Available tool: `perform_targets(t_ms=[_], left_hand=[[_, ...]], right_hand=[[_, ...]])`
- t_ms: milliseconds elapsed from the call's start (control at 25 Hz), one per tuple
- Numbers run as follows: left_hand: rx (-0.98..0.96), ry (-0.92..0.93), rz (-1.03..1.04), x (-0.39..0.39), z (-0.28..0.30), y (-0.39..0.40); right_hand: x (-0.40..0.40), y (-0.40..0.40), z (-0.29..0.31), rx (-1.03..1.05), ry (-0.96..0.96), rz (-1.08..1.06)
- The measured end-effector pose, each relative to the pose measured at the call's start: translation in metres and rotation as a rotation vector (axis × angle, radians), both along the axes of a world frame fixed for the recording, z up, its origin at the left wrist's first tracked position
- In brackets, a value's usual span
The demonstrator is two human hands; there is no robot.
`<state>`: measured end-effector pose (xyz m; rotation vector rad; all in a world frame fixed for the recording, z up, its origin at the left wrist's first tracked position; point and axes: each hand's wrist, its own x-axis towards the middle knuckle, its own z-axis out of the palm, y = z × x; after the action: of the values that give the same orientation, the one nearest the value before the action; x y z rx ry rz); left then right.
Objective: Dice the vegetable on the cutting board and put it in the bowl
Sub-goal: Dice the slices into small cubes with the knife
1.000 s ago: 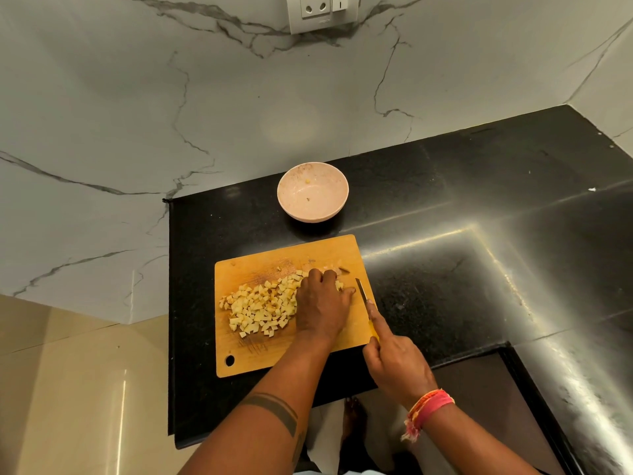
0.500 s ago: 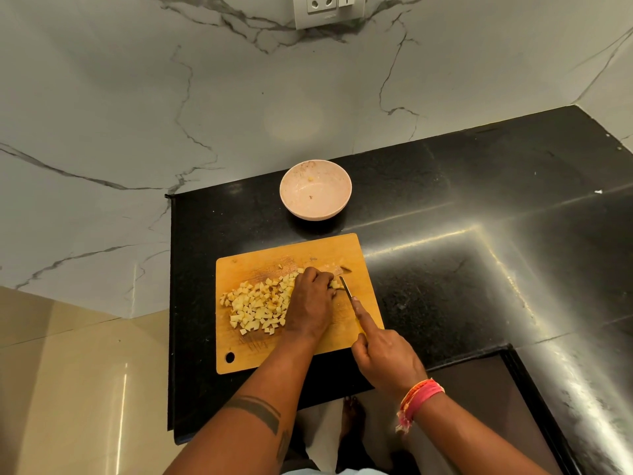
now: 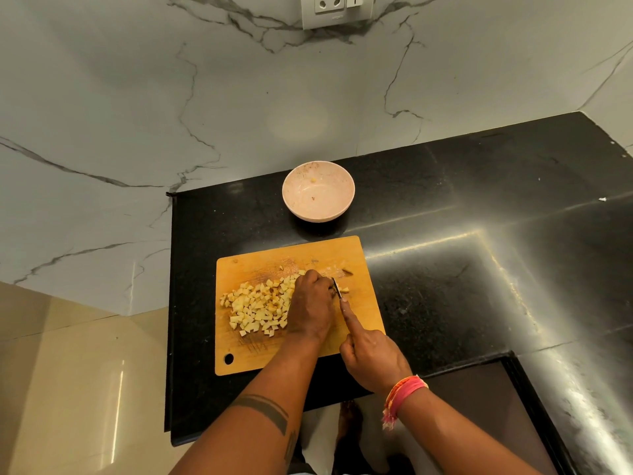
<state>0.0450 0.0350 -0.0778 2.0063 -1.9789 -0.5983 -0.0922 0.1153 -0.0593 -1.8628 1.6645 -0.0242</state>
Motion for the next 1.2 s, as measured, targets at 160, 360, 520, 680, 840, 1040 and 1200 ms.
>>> perform_targets(t_ms=[160,360,520,680,840,1040,1200], left_hand=[[0.013,-0.052,-0.002,0.000,0.001,-0.001],[0.002,-0.088,0.034,-0.003,0.003,-0.003],[-0.025,-0.197,0.030,0.000,0.009,-0.006],[-0.078,-0.252,0.088,0.002,0.012,-0.005],[-0.100,-0.244,0.109,0.005,0.012,-0.010],[-0.049,-0.063,-0.106,-0.010,0.013,-0.033],[-0.005,-0.033,-0.180,-0.017,0.003,-0.043]], right_hand=[[0.003,0.002,0.001,0.018,0.017,-0.009],[-0.002,0.023,0.006,0.031,0.007,-0.018],[-0.014,0.027,0.010,0.008,-0.039,-0.077],[-0.017,0.020,0.007,0.009,-0.021,-0.117],[0.003,0.015,0.011,-0.009,-0.021,-0.029],[-0.005,0.000,0.012,-0.062,-0.063,-0.197],[-0.004,-0.007,0.010,-0.043,-0.107,-0.255]])
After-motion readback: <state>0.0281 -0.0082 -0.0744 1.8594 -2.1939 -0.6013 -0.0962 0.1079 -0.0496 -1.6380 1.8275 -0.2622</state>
